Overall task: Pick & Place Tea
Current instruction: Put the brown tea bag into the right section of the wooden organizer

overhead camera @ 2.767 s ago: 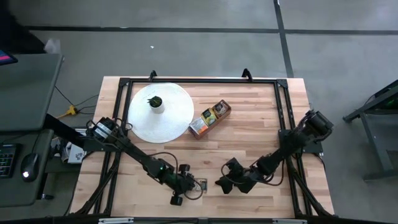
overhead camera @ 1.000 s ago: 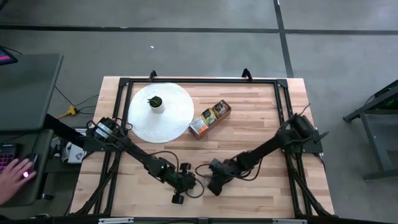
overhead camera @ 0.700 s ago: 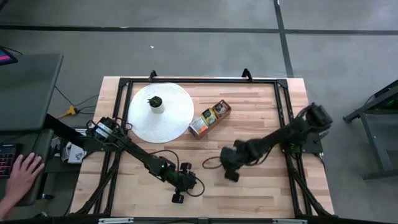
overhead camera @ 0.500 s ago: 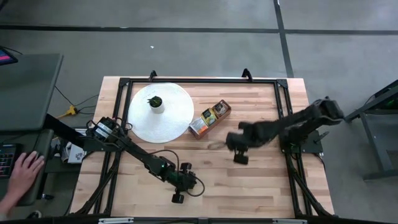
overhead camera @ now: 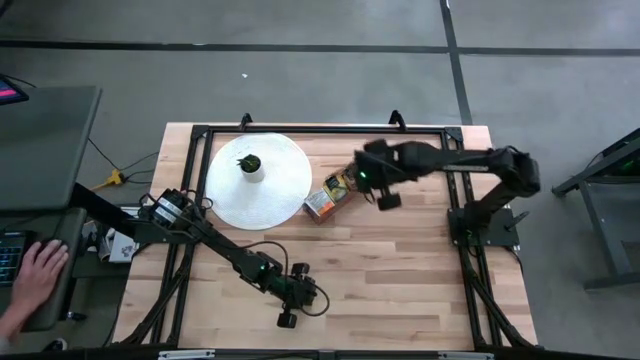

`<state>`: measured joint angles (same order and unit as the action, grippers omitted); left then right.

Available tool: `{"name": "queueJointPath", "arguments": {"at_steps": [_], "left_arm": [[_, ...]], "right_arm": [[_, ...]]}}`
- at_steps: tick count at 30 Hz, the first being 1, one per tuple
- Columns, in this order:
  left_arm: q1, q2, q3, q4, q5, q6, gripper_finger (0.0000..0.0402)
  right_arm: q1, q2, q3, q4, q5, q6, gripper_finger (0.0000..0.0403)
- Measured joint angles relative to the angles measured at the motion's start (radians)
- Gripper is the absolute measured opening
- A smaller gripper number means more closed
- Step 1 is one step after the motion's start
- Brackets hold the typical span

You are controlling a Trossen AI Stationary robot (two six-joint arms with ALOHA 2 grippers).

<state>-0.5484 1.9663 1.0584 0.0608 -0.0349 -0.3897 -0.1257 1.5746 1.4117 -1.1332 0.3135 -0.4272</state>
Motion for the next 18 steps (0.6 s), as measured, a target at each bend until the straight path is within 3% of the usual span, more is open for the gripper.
{"name": "queueJointPath", "arguments": {"at_steps": [7,18], "left_arm": [[0.000,0.000,0.000,0.000,0.000,0.000,0.0000],[-0.001,0.000,0.001,0.000,-0.001,0.000,0.0000]], "right_arm": [[-0.089,0.185,0.154,-0.006,0.068,-0.253,0.0000],[-0.113,0.346,0.155,-0.033,0.150,-0.481,0.0000]]}}
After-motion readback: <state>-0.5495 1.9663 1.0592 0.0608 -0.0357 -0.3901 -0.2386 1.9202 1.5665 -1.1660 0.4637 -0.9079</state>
